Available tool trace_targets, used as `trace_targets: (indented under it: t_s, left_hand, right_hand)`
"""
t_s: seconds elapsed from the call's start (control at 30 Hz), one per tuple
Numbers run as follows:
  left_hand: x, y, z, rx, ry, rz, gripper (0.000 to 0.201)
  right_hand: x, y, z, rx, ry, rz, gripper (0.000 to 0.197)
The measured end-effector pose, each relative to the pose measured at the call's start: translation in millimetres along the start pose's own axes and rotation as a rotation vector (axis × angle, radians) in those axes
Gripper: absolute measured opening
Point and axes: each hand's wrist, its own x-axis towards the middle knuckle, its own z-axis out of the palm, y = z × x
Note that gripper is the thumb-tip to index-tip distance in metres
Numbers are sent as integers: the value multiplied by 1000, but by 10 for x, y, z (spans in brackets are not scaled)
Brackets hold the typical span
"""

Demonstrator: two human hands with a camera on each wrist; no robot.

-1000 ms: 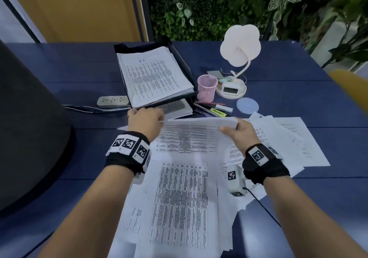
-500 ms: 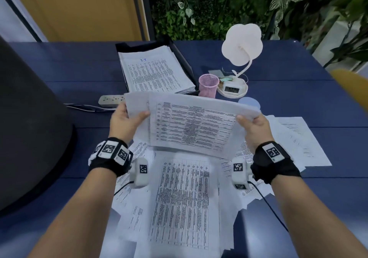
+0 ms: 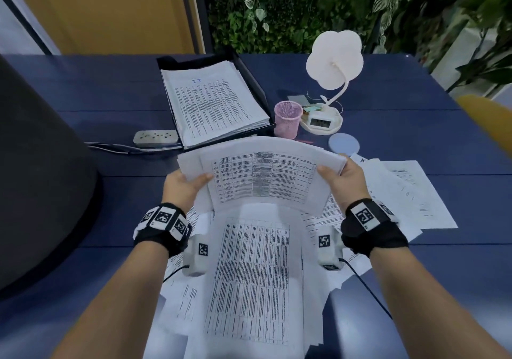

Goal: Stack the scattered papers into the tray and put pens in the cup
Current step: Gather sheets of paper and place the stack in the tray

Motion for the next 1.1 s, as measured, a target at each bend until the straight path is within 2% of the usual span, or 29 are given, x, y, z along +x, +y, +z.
trace_targets:
  t_s: [0.1,0.17,0.23,0.27,0.37,0.43,0.5,0.6,0.67,0.7,0.77,0.83,0.9,0.97,1.1]
  left_hand:
    - [10,35,-6,13,33,21,22]
    - [15,51,-16,21,19,12,12]
    - [0,71,-7,40,-7,30,28]
    - [-4,75,-3,38,-23,42,29]
    - [12,101,-10,47,-87,59,4]
    - [30,126,-7,78,-128,72,6]
    - [90,114,-2,50,-89,82,14]
    - [154,71,-10,44,80,138,60]
    - [155,80,-13,64,224,145,89]
    - [144,91,-9,24,260,137,95]
    - [132,132,31,-114,205,88,92]
    - [95,213,116,-222,31,11,84]
    - [56,272,222,-197,-147,-8,75]
    - [-2,314,329,-109,-137,13,68]
    - [-56,265,437,-72,-1,72,97]
  right_hand:
    - [18,-172,-29,-241,104,-171,21]
    - [13,-299,-30,-518,88,-245,20]
    - [20,-392,-2,-880,48,-303,19]
    - [17,-440,23,-1009,16,-308,21]
    - [-20,-568,109,-1199,-131,-268,26]
    - [-50,-605,167,-1229,-225,-278,22]
    - [-73,-623,196,-1207,-266,-301,18]
    - [-73,-642,140,-1124,-232,-337,15]
    - [-58,-677,37,-917,-185,-295,15]
    - [-45,-695,-6,-776,-172,-259,15]
    - [-28,-718,-31,-445,-197,-197,14]
    - [-44,-720,17,-161,-241,-129,19]
    - [-68,-664,80,-42,-283,-65,27]
    - [-108,-596,153,-45,-298,-43,36]
    - [-212,-452,258,-29,-198,-67,34]
